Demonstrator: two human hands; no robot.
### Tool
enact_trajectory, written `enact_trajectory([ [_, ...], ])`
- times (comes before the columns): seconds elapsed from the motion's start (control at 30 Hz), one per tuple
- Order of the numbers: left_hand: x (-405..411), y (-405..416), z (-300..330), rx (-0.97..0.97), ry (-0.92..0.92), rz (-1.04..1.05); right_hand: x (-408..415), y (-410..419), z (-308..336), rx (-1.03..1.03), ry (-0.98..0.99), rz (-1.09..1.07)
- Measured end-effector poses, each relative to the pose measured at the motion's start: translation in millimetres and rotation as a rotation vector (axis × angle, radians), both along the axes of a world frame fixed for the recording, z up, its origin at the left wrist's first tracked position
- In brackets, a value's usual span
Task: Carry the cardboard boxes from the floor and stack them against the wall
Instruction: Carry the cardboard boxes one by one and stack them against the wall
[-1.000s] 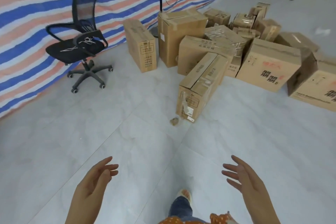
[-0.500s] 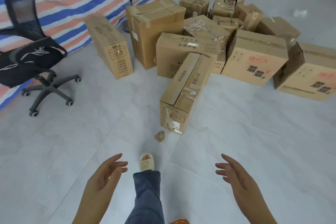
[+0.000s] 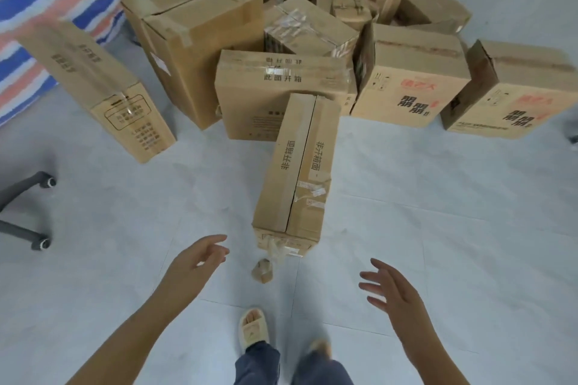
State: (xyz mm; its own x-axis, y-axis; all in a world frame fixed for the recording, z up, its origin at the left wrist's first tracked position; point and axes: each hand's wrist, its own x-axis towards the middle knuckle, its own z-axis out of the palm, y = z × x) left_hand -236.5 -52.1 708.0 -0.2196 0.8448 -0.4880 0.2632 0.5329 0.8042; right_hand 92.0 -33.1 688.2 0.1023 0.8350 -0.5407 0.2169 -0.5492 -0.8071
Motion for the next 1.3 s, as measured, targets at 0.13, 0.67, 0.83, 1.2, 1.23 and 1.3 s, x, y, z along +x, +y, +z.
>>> enact_trajectory([
  [0.13, -4.6, 69.0, -76.6, -0.164, -0.083, 0.097, -22.0, 63.2, -73.9, -0.130, -0.029, 0.014],
  [0.67, 19.4, 165.3, -359.8, -0.351, -0.420, 0.267, -69.4, 156.3, -347.4, -0.313, 0.194, -0.032],
  [0.83, 33.5, 168.7, -327.6, -0.350, -0.439, 0.303, -68.6, 160.0, -317.2, -0.333, 0.209, -0.074],
  [1.2, 48.1, 123.4, -155.5, -0.321, -0.334, 0.455, -66.1, 121.6, -139.0, -0.290, 0.241, -0.139],
  [1.23, 48.9, 118.2, -144.7, -0.324, -0.333, 0.473, -66.0, 116.2, -128.6, -0.310, 0.231, -0.153],
  [1.3, 51.1, 109.1, -127.1, -0.356, -0.322, 0.490, -65.1, 108.2, -112.2, -0.355, 0.190, -0.164],
])
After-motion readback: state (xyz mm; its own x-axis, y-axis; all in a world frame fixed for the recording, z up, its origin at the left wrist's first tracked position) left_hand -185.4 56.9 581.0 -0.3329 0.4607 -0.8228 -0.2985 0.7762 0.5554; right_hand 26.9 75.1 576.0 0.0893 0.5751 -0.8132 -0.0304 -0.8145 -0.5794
